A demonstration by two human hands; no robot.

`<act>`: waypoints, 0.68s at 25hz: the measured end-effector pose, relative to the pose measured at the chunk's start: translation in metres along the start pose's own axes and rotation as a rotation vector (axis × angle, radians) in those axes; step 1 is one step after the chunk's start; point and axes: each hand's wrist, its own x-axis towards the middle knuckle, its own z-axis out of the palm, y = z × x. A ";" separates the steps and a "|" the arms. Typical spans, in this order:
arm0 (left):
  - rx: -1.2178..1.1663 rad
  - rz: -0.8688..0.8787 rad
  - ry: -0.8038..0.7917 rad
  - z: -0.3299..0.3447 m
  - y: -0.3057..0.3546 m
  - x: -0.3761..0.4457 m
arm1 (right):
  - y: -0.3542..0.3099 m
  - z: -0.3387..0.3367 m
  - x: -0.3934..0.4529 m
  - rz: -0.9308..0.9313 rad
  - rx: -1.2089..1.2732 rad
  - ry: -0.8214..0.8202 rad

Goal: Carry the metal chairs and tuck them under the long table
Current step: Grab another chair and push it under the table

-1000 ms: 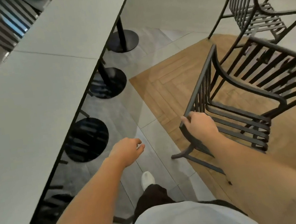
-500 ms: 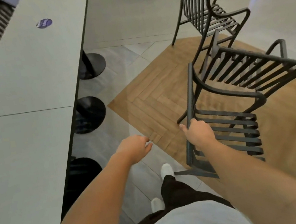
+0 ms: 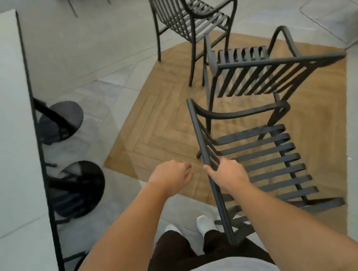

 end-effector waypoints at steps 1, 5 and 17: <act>0.018 0.052 -0.009 -0.008 -0.002 0.016 | 0.002 -0.001 0.005 0.034 0.020 -0.018; 0.048 0.242 0.005 -0.033 -0.017 0.084 | 0.007 -0.003 0.019 0.176 0.129 -0.066; 0.453 0.669 -0.245 -0.080 -0.036 0.203 | -0.027 0.042 0.002 0.520 0.424 -0.072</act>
